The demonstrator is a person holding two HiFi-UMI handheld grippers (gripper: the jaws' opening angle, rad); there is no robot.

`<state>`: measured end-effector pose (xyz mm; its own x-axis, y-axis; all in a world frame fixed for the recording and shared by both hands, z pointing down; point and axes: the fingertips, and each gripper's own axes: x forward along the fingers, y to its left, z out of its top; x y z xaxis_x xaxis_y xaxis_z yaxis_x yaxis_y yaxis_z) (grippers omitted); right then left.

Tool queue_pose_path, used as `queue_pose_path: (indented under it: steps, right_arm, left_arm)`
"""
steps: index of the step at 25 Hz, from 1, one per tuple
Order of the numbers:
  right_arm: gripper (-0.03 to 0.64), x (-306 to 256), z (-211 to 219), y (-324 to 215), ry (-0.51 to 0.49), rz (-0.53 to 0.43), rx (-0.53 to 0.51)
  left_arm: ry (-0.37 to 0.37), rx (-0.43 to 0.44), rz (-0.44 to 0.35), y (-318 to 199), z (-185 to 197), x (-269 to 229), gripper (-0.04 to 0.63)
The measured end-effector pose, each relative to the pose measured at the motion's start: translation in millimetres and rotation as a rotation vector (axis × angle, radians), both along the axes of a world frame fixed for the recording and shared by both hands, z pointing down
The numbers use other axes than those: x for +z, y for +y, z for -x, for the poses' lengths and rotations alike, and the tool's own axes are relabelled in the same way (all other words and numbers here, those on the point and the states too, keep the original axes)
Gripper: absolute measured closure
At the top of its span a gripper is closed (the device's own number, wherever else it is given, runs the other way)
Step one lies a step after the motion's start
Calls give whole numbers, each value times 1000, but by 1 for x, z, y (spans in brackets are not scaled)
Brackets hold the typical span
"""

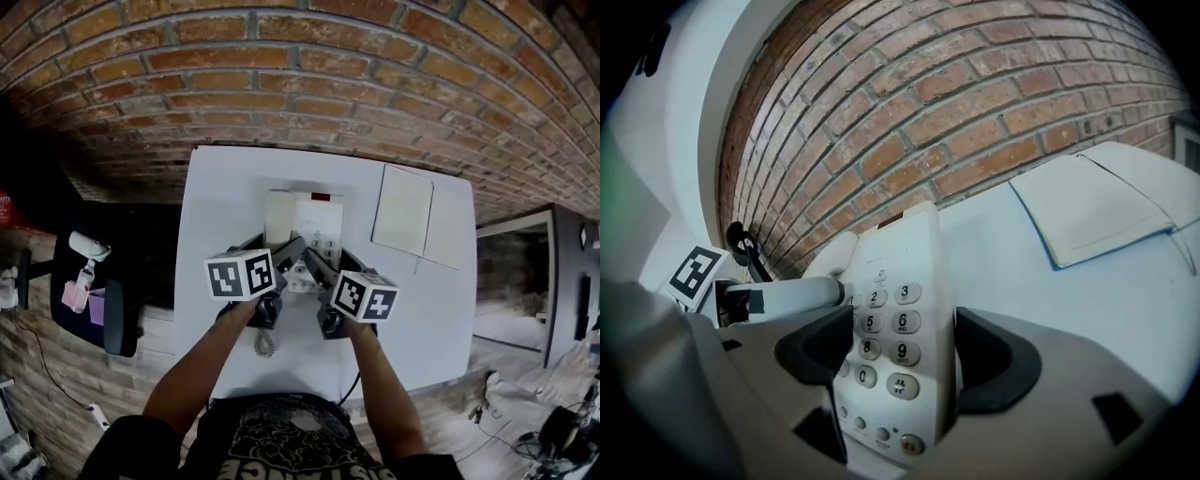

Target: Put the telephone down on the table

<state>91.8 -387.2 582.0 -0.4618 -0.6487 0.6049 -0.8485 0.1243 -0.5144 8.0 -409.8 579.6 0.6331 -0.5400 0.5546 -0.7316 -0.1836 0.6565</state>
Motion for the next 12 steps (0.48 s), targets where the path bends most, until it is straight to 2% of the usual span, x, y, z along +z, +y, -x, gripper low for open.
queue_pose_path:
  steps: [6,12]
  right_arm:
    - [290,-9,-7,1,60,-17,18]
    - [290,-36,-8,5,48,-74,31]
  left_arm:
    - [-3,-11,-7,2,5,-4,216]
    - [-28,-38,-63,11,18,-22,216]
